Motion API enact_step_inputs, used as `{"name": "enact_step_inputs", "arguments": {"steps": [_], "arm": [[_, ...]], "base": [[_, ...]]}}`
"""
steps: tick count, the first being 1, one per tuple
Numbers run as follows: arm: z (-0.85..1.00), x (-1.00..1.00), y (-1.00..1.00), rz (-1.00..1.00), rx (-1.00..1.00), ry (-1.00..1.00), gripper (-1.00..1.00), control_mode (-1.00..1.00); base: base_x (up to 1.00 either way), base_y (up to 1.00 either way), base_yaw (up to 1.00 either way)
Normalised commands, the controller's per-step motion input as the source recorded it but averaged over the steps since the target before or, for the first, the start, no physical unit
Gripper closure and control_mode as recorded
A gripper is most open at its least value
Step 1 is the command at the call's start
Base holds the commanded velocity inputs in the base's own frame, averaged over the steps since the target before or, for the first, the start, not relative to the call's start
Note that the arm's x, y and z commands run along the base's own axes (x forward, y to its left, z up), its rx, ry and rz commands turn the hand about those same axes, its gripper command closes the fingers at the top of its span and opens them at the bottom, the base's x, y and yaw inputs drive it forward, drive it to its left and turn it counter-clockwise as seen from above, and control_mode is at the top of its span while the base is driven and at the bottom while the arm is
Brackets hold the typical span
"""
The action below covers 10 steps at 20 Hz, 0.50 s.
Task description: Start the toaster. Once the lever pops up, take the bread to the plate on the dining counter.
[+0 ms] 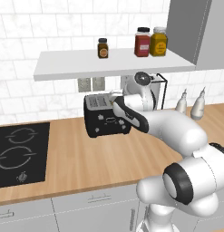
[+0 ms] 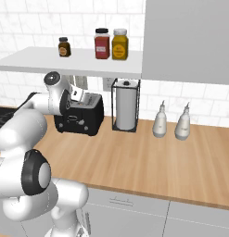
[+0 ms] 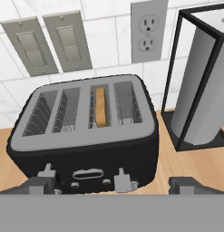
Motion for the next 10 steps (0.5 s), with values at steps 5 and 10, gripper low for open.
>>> {"name": "enact_step_inputs", "arguments": {"steps": [5,10], "arm": [[0.00,0.00,0.00,0.00,0.00,0.00,-1.00,-1.00],[0.00,0.00,0.00,0.00,0.00,0.00,-1.00,-1.00]], "base": [[0.00,0.00,0.00],[0.00,0.00,0.00]]}}
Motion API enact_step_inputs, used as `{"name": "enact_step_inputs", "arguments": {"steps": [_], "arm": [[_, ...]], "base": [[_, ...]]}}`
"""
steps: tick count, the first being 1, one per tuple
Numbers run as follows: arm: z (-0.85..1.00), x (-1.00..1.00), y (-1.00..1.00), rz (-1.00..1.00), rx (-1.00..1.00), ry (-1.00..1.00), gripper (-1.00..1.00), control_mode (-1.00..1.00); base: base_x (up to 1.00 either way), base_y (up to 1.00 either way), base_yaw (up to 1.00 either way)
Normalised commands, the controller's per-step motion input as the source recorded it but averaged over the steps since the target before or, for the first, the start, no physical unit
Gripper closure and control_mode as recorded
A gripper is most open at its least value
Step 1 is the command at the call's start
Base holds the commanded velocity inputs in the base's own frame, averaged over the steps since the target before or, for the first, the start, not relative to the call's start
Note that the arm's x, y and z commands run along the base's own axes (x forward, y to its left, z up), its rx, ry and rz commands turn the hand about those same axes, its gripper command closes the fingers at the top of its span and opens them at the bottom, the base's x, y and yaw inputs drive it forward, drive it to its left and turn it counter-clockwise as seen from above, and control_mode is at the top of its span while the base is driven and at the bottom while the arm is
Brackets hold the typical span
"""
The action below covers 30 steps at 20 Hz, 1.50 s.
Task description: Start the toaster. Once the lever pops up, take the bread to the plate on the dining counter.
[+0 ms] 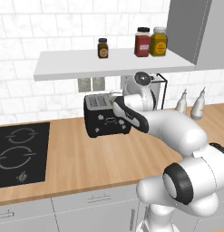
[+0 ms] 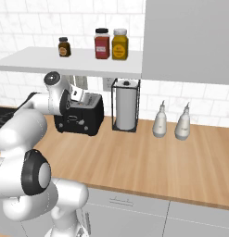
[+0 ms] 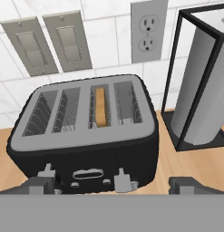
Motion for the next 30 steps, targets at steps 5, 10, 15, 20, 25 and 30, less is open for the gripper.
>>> {"name": "enact_step_inputs", "arguments": {"steps": [5,10,15,20,25,30], "arm": [[0.00,0.00,0.00,0.00,0.00,0.00,-1.00,-1.00],[0.00,0.00,0.00,0.00,0.00,0.00,-1.00,-1.00],[0.00,0.00,0.00,0.00,0.00,0.00,-1.00,-1.00],[0.00,0.00,0.00,0.00,0.00,0.00,-1.00,-1.00],[0.00,0.00,0.00,0.00,0.00,0.00,-1.00,-1.00],[0.00,0.00,0.00,0.00,0.00,0.00,-1.00,-1.00]], "base": [[0.00,0.00,0.00],[0.00,0.00,0.00],[0.00,0.00,0.00],[0.00,0.00,0.00],[0.00,0.00,0.00],[0.00,0.00,0.00]]}}
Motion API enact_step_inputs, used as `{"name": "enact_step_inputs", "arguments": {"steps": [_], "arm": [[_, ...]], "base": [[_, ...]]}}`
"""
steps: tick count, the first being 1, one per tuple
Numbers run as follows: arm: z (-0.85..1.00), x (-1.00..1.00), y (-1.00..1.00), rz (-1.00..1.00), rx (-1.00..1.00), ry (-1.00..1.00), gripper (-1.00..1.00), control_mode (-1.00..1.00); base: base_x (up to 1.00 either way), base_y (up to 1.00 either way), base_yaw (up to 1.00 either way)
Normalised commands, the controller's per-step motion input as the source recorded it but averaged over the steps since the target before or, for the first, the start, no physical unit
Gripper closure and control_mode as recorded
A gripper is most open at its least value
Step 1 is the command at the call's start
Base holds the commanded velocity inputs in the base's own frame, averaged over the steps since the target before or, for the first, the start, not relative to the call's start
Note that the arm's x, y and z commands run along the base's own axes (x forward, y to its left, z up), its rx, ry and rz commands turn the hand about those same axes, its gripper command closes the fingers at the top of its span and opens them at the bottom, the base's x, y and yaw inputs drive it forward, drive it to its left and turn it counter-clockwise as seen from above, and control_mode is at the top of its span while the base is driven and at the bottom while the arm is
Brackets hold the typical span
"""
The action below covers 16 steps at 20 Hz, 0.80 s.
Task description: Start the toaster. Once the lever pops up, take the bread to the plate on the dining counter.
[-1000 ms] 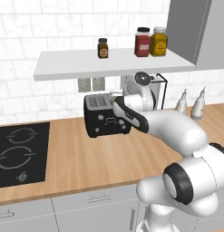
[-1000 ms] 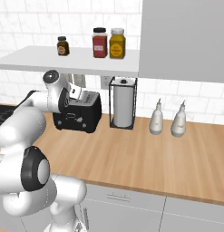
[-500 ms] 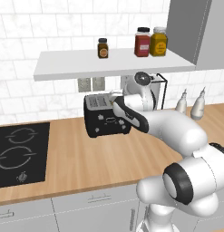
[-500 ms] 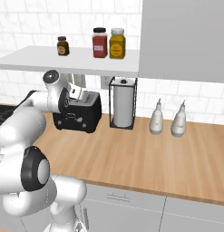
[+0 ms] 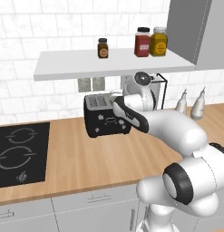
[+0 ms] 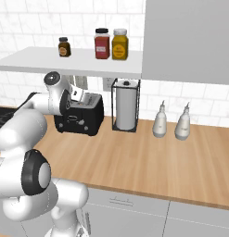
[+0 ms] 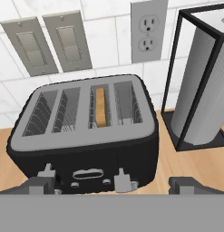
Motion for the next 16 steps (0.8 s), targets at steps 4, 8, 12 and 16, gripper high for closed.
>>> {"name": "enact_step_inputs", "arguments": {"steps": [4,8,12,16], "arm": [[0.00,0.00,0.00,0.00,0.00,0.00,-1.00,-1.00],[0.00,0.00,0.00,0.00,0.00,0.00,-1.00,-1.00],[0.00,0.00,0.00,0.00,0.00,0.00,-1.00,-1.00],[0.00,0.00,0.00,0.00,0.00,0.00,-1.00,-1.00]], "base": [[0.00,0.00,0.00],[0.00,0.00,0.00],[0.00,0.00,0.00],[0.00,0.00,0.00]]}}
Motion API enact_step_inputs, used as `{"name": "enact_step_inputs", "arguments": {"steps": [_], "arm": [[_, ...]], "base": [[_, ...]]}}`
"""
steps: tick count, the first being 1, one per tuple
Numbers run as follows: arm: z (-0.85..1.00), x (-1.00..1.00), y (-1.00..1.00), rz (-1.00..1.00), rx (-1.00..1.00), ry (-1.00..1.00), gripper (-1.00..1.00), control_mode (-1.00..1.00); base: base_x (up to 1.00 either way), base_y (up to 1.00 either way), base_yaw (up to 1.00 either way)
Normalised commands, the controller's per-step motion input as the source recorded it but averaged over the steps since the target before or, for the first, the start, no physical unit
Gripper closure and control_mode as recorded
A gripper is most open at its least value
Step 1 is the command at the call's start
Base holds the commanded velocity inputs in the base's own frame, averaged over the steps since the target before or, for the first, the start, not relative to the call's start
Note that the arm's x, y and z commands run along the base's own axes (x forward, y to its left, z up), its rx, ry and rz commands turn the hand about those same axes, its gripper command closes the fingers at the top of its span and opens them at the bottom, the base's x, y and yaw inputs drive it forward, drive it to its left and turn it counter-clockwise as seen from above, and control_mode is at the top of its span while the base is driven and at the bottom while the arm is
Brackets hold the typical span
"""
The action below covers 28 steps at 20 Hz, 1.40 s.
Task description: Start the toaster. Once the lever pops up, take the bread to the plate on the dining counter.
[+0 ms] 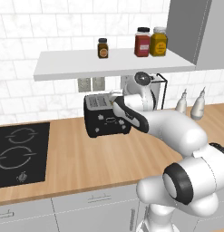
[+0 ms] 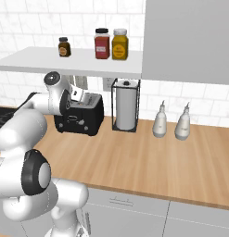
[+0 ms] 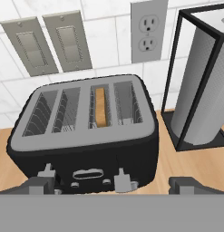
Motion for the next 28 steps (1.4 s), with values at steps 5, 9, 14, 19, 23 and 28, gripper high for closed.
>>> {"name": "enact_step_inputs", "arguments": {"steps": [5,9,14,19,23,28], "arm": [[0.00,0.00,0.00,0.00,0.00,0.00,-1.00,-1.00],[0.00,0.00,0.00,0.00,0.00,0.00,-1.00,-1.00],[0.00,0.00,0.00,0.00,0.00,0.00,-1.00,-1.00],[0.00,0.00,0.00,0.00,0.00,0.00,-1.00,-1.00],[0.00,0.00,0.00,0.00,0.00,0.00,-1.00,-1.00],[0.00,0.00,0.00,0.00,0.00,0.00,-1.00,-1.00]], "base": [[0.00,0.00,0.00],[0.00,0.00,0.00],[0.00,0.00,0.00],[0.00,0.00,0.00],[0.00,0.00,0.00],[0.00,0.00,0.00]]}}
